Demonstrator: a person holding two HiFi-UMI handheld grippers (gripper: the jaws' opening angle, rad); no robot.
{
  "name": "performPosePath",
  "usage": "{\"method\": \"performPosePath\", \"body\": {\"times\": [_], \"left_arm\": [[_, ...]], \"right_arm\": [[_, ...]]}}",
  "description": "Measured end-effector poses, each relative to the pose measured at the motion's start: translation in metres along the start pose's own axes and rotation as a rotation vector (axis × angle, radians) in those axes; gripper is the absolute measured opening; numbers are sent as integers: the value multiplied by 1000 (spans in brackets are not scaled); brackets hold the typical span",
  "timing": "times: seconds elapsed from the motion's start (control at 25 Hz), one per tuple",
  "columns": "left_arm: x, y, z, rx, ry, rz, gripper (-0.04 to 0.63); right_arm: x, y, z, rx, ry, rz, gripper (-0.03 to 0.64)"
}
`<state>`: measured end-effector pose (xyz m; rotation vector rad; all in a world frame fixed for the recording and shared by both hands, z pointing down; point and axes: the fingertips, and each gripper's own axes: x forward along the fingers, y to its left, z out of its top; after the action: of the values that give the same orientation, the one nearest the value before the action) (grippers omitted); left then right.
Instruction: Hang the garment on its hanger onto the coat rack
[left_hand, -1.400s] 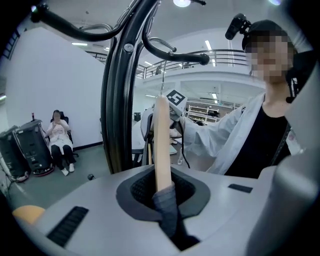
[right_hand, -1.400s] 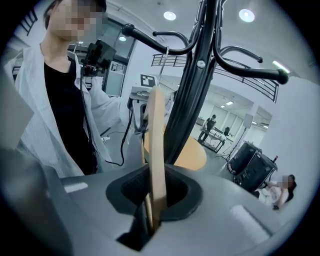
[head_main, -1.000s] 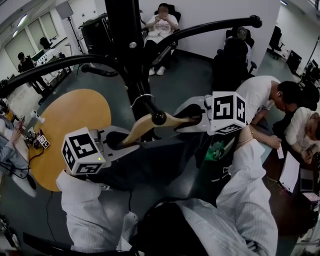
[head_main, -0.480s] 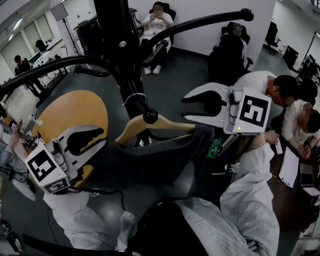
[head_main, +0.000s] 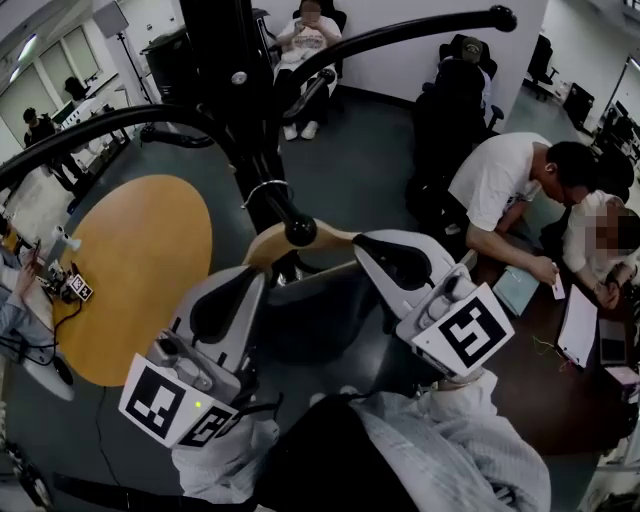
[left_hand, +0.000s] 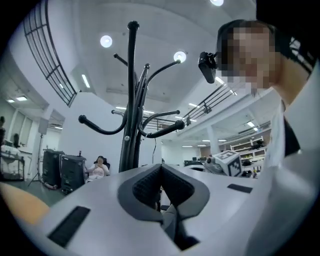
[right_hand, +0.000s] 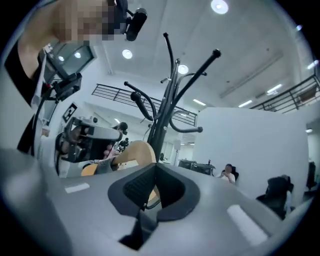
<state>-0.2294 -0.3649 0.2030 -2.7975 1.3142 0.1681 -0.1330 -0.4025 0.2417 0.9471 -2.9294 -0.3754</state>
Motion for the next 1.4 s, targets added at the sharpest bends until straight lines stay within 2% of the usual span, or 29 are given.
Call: {"method": "performPosePath", "body": {"times": [0.12,0.24,0.44,0.56,0.8,1.0,1.2,1.4], "left_arm": [[3,-2,-16,-58,-34,110,5],[7,-4,-38,-83,-36,188,5],[16,-10,-72,-34,19,238,5],[17,-16,-82,-10,17,245,5],[16,-21,-89,-39,12,232,5],[11,-24,-95,-30,39,224,5],[10,-28,-95,-20,43,228,5],[12,-31,-98,-16,42,233,5]], "right_arm": [[4,4,-18,84,-4,-87,2],[4,9,-27,175,-31,-150,2],[5,30,-36,278,-79,-158,2],[5,35,-48,293,-59,-153,2],[2,38,-58,349,-45,-141,2],[-3,38,-55,303,-73,-169,2],[0,44,-60,307,-52,-120,0],[-4,46,-64,295,-50,-114,0]]}}
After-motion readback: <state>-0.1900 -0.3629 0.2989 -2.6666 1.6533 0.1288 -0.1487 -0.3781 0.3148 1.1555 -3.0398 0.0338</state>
